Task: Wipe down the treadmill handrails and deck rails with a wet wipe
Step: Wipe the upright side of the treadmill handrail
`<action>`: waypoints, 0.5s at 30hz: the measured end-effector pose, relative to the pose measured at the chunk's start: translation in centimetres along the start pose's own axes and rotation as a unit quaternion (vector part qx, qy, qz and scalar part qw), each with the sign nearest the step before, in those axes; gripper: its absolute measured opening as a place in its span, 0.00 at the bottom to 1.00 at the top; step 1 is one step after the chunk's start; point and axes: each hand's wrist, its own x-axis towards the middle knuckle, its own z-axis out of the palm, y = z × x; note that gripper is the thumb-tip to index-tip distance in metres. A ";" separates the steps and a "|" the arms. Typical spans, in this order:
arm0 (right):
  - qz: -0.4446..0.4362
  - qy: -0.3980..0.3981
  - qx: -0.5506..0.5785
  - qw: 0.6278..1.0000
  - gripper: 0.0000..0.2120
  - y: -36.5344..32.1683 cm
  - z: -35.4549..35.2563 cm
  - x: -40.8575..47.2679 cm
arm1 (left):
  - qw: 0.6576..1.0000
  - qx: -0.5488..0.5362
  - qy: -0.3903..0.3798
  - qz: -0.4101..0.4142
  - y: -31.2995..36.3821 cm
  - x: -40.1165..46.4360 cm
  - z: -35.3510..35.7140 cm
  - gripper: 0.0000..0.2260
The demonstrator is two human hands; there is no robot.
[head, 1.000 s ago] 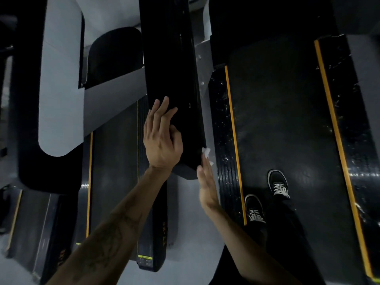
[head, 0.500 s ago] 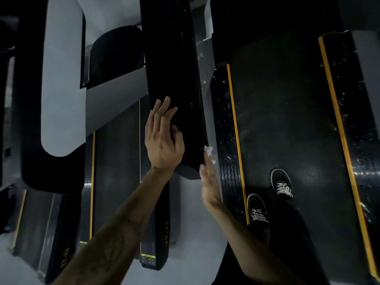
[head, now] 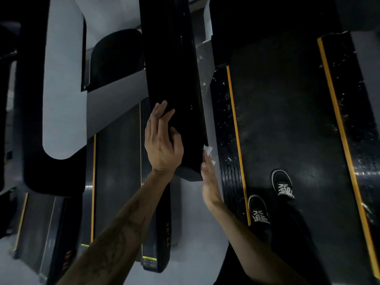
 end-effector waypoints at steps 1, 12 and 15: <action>0.010 0.006 0.003 1.000 0.33 -0.3 0.1 0.3 | 1.000 -0.001 0.000 0.001 0.0 0.0 0.0 0.20; -0.057 -0.022 0.027 0.998 0.32 -4.3 0.4 2.7 | 1.000 0.002 -0.009 0.003 0.0 -0.1 0.0 0.20; -0.021 -0.013 0.018 1.000 0.27 -2.4 0.4 0.5 | 1.000 0.008 -0.007 0.004 0.0 0.0 0.0 0.20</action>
